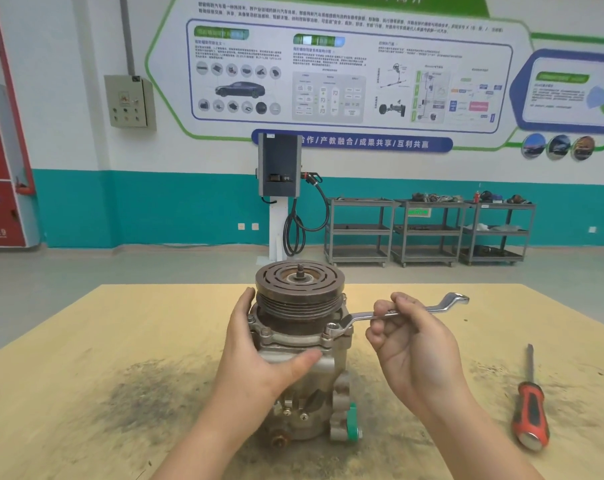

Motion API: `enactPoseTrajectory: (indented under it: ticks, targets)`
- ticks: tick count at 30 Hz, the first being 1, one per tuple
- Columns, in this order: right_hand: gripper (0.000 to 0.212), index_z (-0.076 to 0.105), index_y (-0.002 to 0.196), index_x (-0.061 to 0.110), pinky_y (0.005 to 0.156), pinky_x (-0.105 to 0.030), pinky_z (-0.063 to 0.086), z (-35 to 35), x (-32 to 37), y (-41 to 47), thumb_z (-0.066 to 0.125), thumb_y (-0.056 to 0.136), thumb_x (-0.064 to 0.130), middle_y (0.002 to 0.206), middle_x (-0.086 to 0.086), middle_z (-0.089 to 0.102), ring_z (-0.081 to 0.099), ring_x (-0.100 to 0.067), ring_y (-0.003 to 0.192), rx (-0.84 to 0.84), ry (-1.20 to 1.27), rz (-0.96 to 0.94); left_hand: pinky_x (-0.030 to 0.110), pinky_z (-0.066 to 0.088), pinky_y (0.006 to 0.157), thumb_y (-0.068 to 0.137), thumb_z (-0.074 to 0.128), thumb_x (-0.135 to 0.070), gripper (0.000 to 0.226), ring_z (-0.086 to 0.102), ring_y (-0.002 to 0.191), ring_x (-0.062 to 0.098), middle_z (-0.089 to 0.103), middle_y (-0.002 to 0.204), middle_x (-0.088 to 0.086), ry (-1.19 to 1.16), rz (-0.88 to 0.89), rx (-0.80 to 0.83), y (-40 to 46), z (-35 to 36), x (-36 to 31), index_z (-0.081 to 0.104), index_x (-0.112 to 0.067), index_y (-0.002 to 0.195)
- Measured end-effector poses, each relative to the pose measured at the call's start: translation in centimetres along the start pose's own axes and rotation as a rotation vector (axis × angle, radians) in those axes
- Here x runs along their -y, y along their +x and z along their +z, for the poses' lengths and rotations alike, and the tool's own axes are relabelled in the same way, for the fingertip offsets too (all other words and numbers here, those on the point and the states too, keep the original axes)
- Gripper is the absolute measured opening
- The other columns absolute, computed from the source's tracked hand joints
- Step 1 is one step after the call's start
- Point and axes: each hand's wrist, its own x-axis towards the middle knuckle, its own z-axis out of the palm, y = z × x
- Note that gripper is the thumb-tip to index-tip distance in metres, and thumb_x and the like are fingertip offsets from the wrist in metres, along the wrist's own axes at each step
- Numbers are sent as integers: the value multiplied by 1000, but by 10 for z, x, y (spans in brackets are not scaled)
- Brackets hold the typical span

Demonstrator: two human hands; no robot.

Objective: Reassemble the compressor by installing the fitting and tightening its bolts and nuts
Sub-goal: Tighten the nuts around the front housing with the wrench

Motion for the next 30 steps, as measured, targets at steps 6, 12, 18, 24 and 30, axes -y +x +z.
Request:
enactPoseTrajectory:
  ticks: [6, 12, 18, 24, 30]
  targets:
    - [18, 45, 89, 10, 40, -21, 42, 2, -2, -2, 33, 100, 3, 57, -7, 59, 50, -15, 43, -24, 1, -31, -7, 28, 86, 37, 80, -74, 121, 31, 124, -21, 33, 134, -38, 106, 84, -85, -3, 7, 1, 17, -54, 137]
    - [17, 43, 92, 10, 39, -24, 40, 2, -4, -8, 31, 101, 3, 58, -8, 59, 48, -17, 43, 22, -90, -146, -4, 33, 86, 34, 79, -81, 108, 38, 119, -20, 38, 122, -45, 113, 106, -87, -2, 6, 5, 20, -66, 124]
    - [19, 49, 92, 18, 44, -26, 46, 4, -23, -27, 35, 103, 12, 64, -11, 62, 53, -23, 45, 17, -202, -527, 4, 32, 91, 31, 77, -84, 114, 33, 122, -23, 32, 125, -51, 163, 113, -68, -2, 3, 5, 9, -75, 123]
    - [18, 61, 97, 36, 43, -29, 48, 16, -49, -50, 44, 102, 36, 79, 5, 64, 59, -17, 51, 223, -525, -987, 18, 27, 106, 33, 79, -84, 119, 28, 130, -17, 30, 143, -34, 201, 100, -102, -6, 6, 1, -4, -82, 119]
    - [18, 54, 87, 32, 45, -23, 47, 13, -33, -40, 43, 99, 40, 70, 0, 66, 58, -18, 45, 117, -430, -854, 8, 27, 96, 29, 76, -85, 120, 24, 127, -25, 27, 139, -43, 170, 130, -105, -6, 7, 5, 3, -79, 124]
